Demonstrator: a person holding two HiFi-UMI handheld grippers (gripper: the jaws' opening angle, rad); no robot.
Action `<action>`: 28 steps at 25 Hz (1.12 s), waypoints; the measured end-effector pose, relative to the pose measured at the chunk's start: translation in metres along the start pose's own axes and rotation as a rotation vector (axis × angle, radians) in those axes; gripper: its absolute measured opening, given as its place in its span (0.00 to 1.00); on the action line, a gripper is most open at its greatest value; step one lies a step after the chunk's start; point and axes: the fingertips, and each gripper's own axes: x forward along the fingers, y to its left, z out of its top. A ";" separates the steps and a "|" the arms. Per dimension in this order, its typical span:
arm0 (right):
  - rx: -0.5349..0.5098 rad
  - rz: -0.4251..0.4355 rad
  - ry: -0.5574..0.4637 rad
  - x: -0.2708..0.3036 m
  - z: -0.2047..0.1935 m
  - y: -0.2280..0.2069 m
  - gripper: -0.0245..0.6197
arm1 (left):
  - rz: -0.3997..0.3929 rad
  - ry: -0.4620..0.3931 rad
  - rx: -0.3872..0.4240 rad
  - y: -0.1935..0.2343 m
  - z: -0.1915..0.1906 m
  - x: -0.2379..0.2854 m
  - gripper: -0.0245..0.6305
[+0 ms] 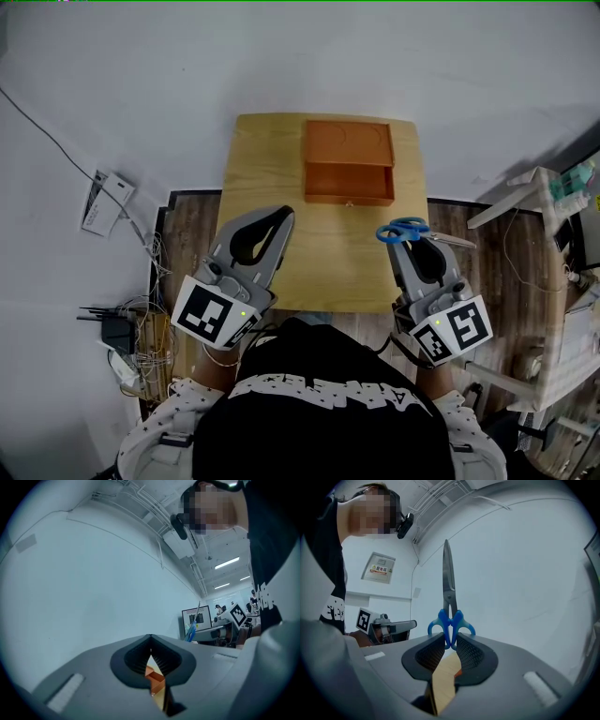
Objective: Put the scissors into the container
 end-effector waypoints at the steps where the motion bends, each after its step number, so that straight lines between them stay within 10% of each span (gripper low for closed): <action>1: -0.001 -0.004 0.003 0.003 0.000 -0.002 0.18 | -0.004 -0.002 -0.001 0.003 0.000 0.003 0.04; 28: -0.041 -0.076 0.119 0.095 -0.028 -0.029 0.18 | -0.065 -0.006 -0.043 0.078 -0.032 0.041 0.04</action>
